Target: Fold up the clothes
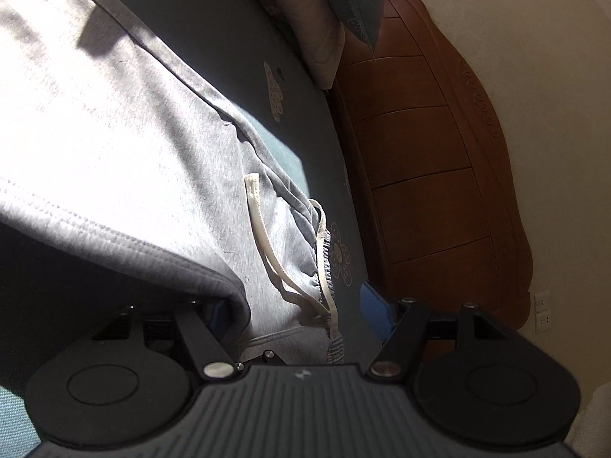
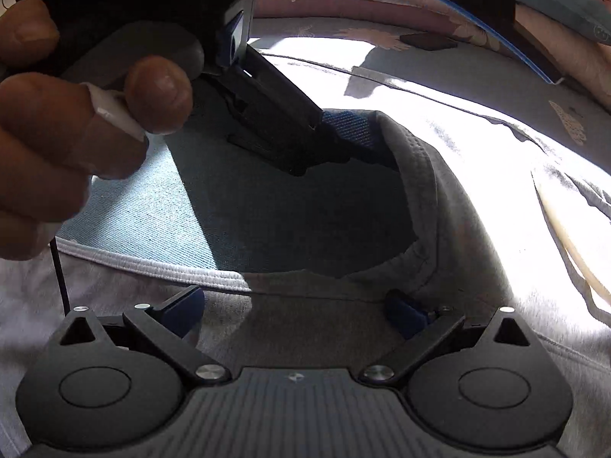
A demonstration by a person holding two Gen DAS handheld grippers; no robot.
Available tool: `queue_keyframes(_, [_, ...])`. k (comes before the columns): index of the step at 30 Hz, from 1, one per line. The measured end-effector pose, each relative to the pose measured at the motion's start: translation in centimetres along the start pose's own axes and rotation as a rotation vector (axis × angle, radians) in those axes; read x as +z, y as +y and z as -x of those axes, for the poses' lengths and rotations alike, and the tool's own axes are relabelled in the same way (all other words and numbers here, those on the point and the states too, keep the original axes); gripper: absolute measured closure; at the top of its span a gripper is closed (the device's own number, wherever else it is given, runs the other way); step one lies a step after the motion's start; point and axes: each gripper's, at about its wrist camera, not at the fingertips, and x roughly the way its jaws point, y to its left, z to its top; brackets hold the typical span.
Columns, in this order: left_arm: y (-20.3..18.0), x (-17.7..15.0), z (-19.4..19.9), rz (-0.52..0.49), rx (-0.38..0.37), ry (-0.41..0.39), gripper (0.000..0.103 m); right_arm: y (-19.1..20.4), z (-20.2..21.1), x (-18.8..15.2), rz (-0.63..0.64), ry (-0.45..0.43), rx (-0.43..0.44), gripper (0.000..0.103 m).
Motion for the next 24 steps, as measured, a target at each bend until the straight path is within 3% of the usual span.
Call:
queue_keyframes(3, [0.5,-0.4,0.7,-0.001,0.034,0.017,0.035,-0.2,0.2,0.2,-0.016,0.017,0.02,0.001])
queue_keyframes(6, [1.1,-0.5,2.4,0.004,0.093,0.006,0.035,-0.5,2.9,-1.0,-0.035,0.027,0.032,0.008])
queue_keyframes(10, [1.3,-0.9,5.1,0.007,0.179,-0.027,0.035,-1.8,6.1,-0.8,-0.06,-0.042,-0.008,0.04])
queue_keyframes(13, [0.8,-0.9,6.7,-0.005,0.222,-0.066,0.035,-3.9,5.9,1.9,-0.096,-0.139,-0.071,0.048])
queue_keyframes(15, [0.3,-0.6,7.3,-0.018,0.222,-0.098,0.035,-5.0,4.5,2.9,-0.133,-0.139,-0.061,0.054])
queue_keyframes(18, [-0.2,0.2,7.4,-0.034,0.199,-0.128,0.033,-5.1,0.5,2.3,-0.196,-0.033,0.033,0.055])
queue_keyframes(22, [-0.1,1.1,5.1,-0.043,0.18,-0.129,0.033,-2.9,-0.2,1.3,-0.121,-0.036,0.015,0.049])
queue_keyframes(24, [0.2,1.1,3.6,-0.037,0.164,-0.102,0.033,-3.5,0.4,1.5,-0.155,-0.043,0.025,0.049])
